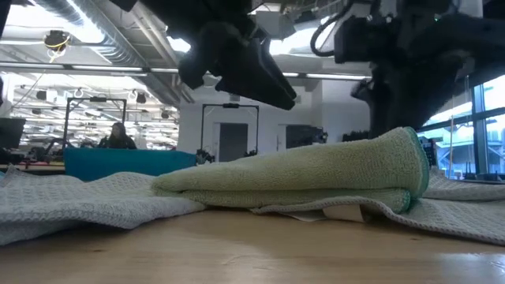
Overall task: Fold microfiber towels
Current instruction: Fold the green towel
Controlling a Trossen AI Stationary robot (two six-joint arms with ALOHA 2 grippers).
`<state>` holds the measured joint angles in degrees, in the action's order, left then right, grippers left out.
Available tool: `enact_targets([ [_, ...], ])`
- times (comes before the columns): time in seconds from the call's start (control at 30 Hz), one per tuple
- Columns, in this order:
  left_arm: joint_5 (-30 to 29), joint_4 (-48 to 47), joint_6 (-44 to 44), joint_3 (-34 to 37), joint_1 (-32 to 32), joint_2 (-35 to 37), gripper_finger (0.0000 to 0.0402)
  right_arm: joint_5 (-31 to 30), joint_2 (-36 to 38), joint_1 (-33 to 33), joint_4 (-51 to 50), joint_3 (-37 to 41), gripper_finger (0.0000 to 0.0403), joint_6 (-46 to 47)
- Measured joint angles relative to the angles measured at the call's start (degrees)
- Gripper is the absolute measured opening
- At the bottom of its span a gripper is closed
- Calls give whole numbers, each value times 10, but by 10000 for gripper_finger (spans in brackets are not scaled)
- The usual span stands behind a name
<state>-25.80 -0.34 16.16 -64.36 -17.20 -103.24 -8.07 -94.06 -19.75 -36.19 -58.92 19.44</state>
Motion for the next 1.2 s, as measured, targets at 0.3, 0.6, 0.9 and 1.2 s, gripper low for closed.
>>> enact_targets([
  [0.3,-2,-6,10,7,-17,0,185,32,1,17,81,96,154,154],
  [0.6,42,-1,8,7,11,0,185,32,29,43,119,103,154,183],
  [0.9,-26,-62,-23,7,1,0,185,32,37,19,181,122,154,193],
  [1.2,-66,-254,-183,7,-87,26,184,-87,43,-100,224,52,154,8],
])
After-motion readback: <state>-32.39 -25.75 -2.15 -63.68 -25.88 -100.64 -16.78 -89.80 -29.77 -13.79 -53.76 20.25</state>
